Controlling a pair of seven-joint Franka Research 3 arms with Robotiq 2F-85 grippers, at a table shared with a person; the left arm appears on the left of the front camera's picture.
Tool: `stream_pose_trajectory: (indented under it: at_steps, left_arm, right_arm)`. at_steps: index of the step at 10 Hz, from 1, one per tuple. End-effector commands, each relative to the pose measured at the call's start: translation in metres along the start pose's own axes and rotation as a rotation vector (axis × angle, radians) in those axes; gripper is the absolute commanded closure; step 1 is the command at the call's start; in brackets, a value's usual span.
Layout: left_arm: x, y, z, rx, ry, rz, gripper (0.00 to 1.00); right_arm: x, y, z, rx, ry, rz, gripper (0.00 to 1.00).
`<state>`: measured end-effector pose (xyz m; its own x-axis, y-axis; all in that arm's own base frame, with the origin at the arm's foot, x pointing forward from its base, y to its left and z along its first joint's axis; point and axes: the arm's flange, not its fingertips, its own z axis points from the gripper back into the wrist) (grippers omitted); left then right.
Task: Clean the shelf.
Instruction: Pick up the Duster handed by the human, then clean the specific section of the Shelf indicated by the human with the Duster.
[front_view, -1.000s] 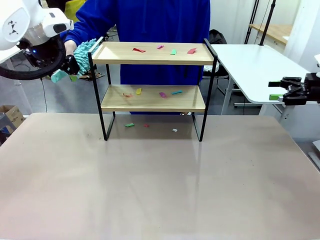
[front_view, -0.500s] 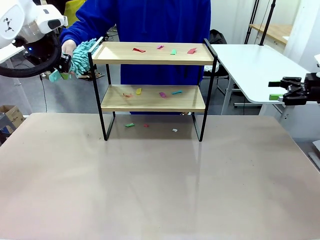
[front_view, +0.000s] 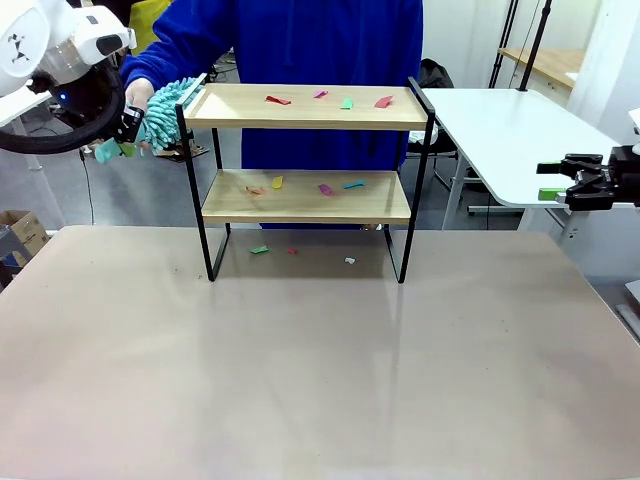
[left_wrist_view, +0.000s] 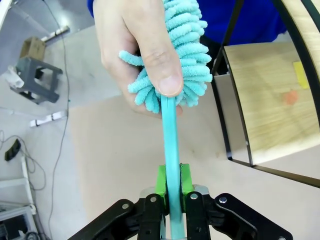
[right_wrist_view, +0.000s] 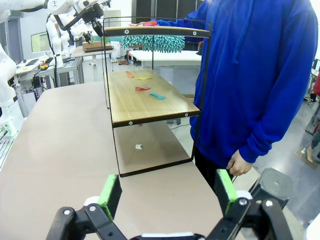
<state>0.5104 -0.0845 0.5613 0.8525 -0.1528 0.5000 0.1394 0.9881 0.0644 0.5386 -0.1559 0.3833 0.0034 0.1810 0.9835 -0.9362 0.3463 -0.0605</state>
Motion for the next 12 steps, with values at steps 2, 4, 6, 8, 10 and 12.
stream_pose_trajectory:
  at_steps: [2,4,6,8,10,12]
  left_arm:
    - [-0.002,0.004,0.004,0.033,0.018,0.051,1.00]
    - [-0.004,0.009,0.008,-0.016,0.011,0.062,1.00]
    - [-0.001,0.006,0.002,0.002,0.011,0.035,1.00]
    - [-0.001,0.006,0.002,0.002,0.011,0.035,1.00]
    - [-0.001,0.006,0.002,0.002,0.011,0.035,1.00]
    - [-0.001,0.006,0.002,0.002,0.011,0.035,1.00]
  right_arm:
    - [0.003,0.001,-0.001,0.004,-0.001,0.006,0.00]
    - [0.003,0.001,-0.001,0.004,-0.001,0.006,0.00]
    - [0.003,0.001,-0.001,0.004,-0.001,0.006,0.00]
    - [0.003,0.001,-0.001,0.004,-0.001,0.006,0.00]
    - [0.003,0.001,-0.001,0.004,-0.001,0.006,0.00]
    - [0.003,0.001,-0.001,0.004,-0.001,0.006,0.00]
